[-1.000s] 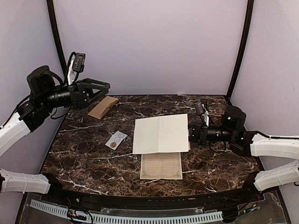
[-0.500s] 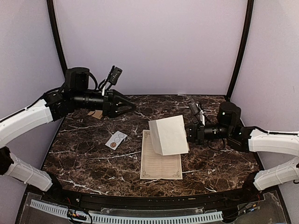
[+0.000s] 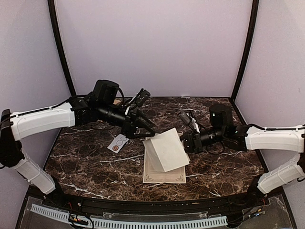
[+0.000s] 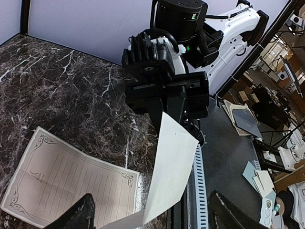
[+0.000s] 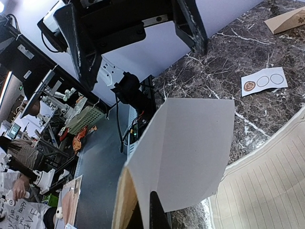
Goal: Place the letter into the envelope and seal it
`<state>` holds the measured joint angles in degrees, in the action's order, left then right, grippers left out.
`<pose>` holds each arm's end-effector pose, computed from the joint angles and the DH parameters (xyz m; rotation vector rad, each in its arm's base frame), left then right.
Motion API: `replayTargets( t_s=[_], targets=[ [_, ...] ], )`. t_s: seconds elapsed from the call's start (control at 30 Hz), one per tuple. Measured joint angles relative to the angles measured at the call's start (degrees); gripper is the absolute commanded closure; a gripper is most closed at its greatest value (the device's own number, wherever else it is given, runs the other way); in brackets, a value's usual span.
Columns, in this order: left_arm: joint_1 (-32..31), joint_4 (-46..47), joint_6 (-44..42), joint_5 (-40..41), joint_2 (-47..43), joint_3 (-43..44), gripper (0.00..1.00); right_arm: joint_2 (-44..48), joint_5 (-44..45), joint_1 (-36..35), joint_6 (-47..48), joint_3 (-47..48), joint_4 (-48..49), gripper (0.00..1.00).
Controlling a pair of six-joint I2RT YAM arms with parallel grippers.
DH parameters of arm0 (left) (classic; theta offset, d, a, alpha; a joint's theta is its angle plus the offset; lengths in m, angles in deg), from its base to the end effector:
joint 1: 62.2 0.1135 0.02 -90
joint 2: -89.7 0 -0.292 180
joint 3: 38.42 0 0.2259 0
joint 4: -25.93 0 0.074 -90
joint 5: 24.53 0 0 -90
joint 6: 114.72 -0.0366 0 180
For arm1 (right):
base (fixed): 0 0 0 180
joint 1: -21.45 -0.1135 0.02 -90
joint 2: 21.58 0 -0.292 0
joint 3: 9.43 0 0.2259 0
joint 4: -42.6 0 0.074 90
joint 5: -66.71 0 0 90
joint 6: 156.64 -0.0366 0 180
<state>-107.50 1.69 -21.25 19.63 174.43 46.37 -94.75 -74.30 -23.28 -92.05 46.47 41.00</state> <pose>0.1993 -0.2387 0.3637 1.2445 1.6992 -1.3252 0.1526 0.1912 0.2945 -1.0190 1.8772 1.6199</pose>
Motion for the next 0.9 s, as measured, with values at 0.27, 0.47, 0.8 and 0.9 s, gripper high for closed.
replayTargets(
  t_s=[0.27,0.47,0.8,0.9],
  targets=[
    [-1.8,-1.1,-1.3,-3.3,3.6,0.0,0.52,-1.3,-1.5,-0.7,1.4,1.7,-1.8,1.00],
    [-2.9,-6.4,-5.3,-4.2,5.7,1.3,0.67,-1.3,-1.3,-0.7,1.8,2.1,-2.7,1.00],
    [-3.0,-10.9,-8.7,-4.4,6.0,2.0,0.99,-1.2,0.5,-0.7,2.5,2.1,-4.1,1.00],
    [-3.0,-11.4,-9.2,-4.4,6.0,2.1,1.00,-1.0,1.4,-0.7,2.5,2.1,-4.3,1.00]
  ],
)
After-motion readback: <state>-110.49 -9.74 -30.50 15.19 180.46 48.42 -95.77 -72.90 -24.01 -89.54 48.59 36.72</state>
